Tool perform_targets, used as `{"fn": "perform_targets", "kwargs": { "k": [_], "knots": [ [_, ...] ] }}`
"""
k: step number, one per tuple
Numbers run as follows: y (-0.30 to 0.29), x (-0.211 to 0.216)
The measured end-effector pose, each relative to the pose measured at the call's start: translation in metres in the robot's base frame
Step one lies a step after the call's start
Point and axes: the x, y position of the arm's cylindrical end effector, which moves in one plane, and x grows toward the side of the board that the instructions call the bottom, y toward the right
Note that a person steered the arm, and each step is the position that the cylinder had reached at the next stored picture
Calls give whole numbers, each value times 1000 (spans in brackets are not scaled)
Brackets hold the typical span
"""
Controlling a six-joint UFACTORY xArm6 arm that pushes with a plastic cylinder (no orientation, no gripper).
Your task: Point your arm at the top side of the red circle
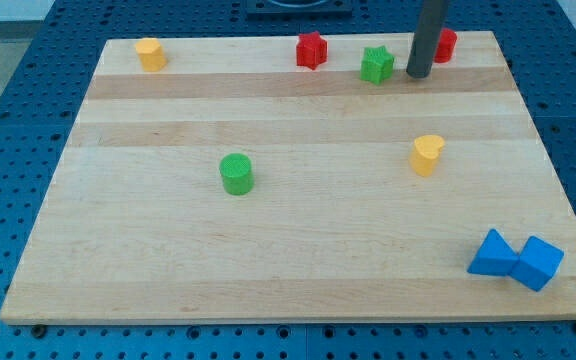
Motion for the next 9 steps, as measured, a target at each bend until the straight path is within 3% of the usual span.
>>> {"fn": "perform_targets", "kwargs": {
  "k": [5, 9],
  "knots": [
    [-9, -87],
    [31, -87]
  ]
}}
